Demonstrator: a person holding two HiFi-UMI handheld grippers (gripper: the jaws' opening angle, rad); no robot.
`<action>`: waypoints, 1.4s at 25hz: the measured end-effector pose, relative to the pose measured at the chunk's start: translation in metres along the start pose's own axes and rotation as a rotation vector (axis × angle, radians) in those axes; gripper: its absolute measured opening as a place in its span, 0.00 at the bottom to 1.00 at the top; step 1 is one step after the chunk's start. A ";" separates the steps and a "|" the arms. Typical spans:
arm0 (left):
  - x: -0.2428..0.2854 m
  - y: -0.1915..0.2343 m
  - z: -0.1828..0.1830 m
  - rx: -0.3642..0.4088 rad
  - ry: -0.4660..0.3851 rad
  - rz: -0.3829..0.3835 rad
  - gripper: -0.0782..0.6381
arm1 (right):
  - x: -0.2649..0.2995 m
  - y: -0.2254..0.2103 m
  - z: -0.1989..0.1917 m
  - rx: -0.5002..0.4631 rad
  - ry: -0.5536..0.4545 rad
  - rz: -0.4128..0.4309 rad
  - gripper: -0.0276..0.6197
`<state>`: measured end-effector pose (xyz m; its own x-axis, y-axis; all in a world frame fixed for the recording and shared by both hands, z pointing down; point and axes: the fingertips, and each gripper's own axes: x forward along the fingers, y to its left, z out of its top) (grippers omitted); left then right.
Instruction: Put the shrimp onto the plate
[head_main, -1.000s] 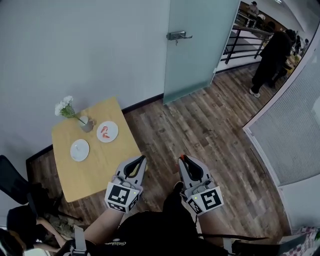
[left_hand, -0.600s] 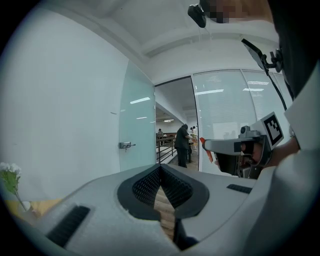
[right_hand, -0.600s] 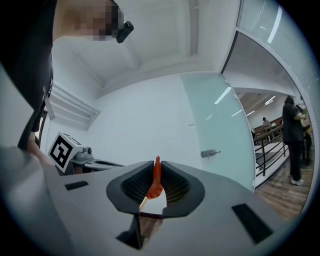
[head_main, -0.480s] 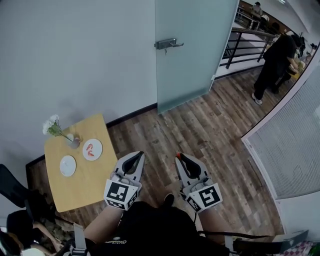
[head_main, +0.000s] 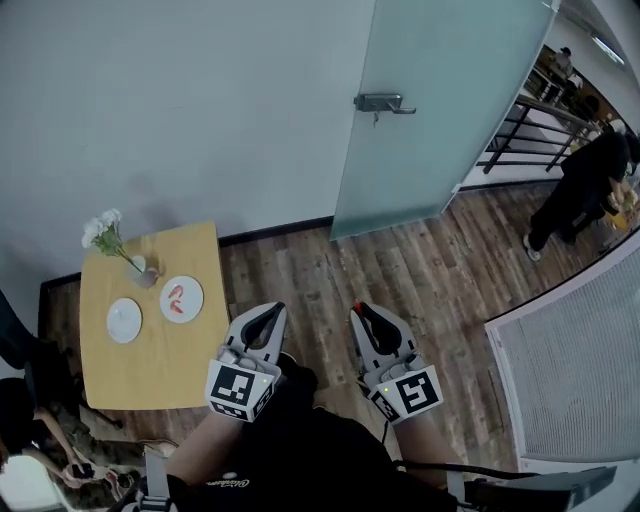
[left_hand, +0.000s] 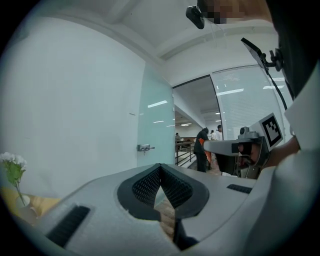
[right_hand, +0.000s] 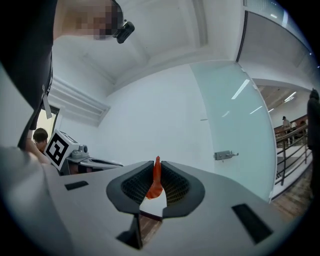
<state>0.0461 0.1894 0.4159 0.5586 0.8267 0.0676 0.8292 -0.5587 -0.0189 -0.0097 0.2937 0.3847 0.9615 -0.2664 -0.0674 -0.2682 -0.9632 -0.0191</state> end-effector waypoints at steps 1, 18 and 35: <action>0.006 0.016 -0.003 -0.009 -0.002 0.028 0.11 | 0.019 -0.004 -0.003 -0.003 0.007 0.024 0.11; 0.042 0.268 -0.012 -0.113 0.022 0.470 0.11 | 0.319 0.026 -0.031 0.018 0.113 0.500 0.11; -0.150 0.348 -0.016 -0.148 0.018 1.255 0.11 | 0.403 0.272 -0.032 0.038 0.091 1.364 0.11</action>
<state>0.2506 -0.1300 0.4148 0.9558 -0.2771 0.0979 -0.2813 -0.9591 0.0317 0.3072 -0.0765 0.3841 -0.0649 -0.9978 0.0102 -0.9977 0.0647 -0.0182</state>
